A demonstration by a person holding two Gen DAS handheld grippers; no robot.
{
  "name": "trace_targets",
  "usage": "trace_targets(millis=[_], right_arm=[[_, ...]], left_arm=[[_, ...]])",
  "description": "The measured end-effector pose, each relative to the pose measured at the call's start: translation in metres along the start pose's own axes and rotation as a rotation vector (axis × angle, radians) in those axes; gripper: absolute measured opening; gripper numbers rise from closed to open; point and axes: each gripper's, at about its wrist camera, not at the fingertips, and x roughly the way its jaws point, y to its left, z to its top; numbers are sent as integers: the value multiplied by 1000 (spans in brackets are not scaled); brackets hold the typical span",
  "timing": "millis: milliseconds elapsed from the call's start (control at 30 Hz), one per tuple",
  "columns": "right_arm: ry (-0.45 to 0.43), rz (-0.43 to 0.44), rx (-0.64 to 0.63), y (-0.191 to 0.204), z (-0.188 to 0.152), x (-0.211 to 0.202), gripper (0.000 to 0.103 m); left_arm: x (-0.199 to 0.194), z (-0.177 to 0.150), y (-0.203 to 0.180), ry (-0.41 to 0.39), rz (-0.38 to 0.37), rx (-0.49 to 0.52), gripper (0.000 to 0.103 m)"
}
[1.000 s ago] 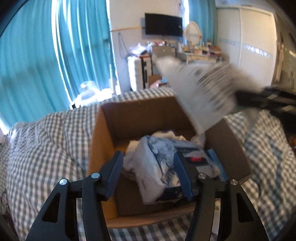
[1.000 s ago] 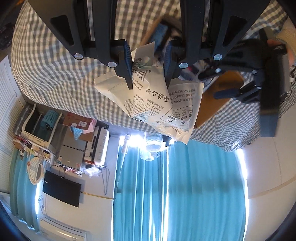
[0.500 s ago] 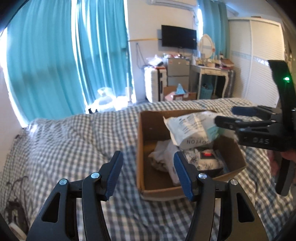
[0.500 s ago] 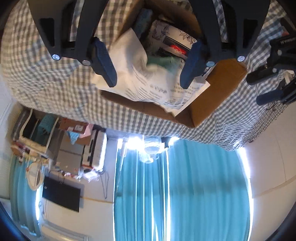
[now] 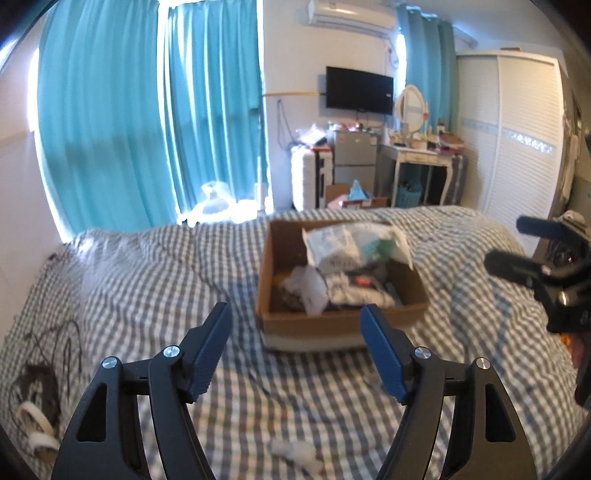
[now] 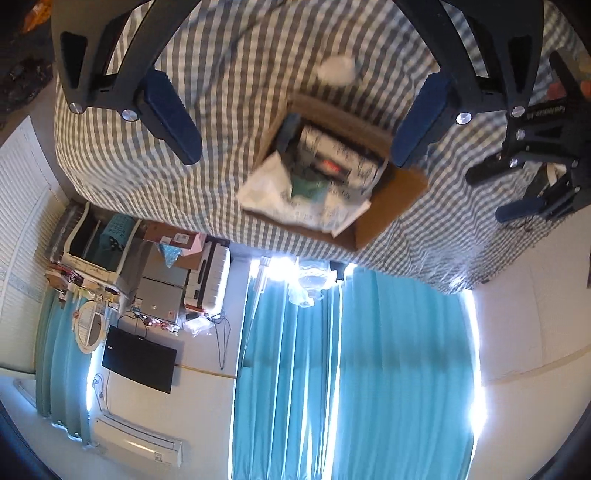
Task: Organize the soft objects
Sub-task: 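Lower tissue box and white bag into the box and open both grippers, then grasp the white cloth piece with the left gripper while the right grasps the cotton ball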
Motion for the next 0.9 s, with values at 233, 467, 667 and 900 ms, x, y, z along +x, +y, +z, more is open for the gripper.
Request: trace_targets(millis=[233, 467, 667, 900], right_arm=[[76, 4, 73, 7, -67, 2, 103], [116, -34, 124, 5, -127, 30, 103], [177, -31, 151, 3, -153, 49, 103], [183, -26, 185, -4, -156, 50, 103]], left_arm=[[21, -60, -2, 98, 24, -8, 73], [55, -114, 7, 212, 70, -49, 73], [67, -127, 0, 270, 36, -31, 71], [80, -139, -5, 354, -5, -15, 68]])
